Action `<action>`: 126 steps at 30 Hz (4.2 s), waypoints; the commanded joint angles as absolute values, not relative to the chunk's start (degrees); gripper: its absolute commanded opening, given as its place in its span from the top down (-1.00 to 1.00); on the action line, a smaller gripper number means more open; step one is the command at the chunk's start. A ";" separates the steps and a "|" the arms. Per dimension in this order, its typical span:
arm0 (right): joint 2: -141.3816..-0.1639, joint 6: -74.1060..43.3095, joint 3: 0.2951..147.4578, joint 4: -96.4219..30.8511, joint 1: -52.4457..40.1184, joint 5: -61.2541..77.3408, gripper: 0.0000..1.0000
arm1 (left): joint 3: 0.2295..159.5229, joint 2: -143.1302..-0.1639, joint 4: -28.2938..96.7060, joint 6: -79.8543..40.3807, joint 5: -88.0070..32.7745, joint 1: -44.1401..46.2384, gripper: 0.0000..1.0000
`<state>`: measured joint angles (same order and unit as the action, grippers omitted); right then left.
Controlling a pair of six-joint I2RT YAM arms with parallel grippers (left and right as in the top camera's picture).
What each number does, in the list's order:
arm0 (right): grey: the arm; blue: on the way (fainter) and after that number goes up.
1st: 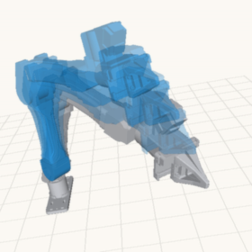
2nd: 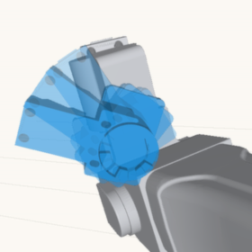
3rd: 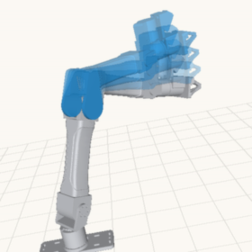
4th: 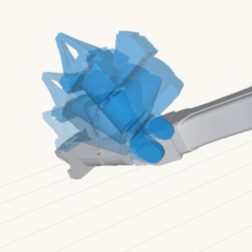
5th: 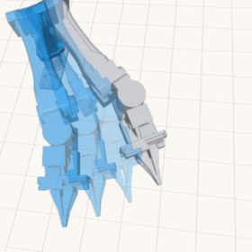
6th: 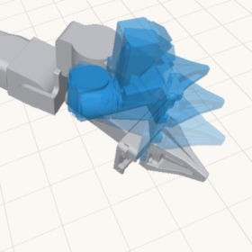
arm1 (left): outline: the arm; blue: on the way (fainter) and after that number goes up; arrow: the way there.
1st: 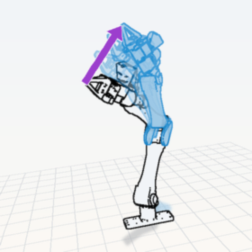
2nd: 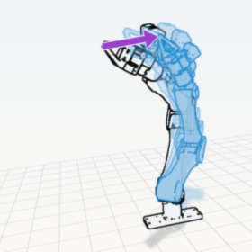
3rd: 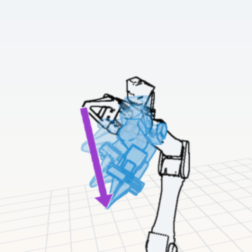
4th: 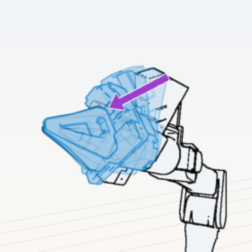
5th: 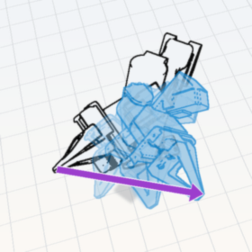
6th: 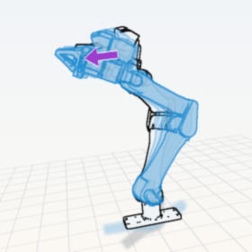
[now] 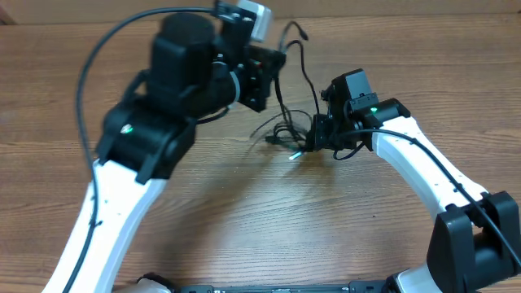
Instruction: Untangle cables
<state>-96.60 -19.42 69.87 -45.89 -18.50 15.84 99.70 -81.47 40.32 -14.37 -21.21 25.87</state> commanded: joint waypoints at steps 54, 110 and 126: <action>-95.46 -18.13 84.62 -72.31 3.62 7.57 -0.33 | 99.42 -104.95 68.01 -2.59 -17.43 26.70 -0.11; -95.46 2.24 84.62 -78.98 8.21 29.93 -0.47 | 114.87 -120.86 70.65 -0.69 -12.36 34.59 0.92; -95.46 4.54 84.62 -66.13 -3.68 49.19 -0.48 | 120.49 -110.56 72.71 -1.96 -14.92 32.60 0.92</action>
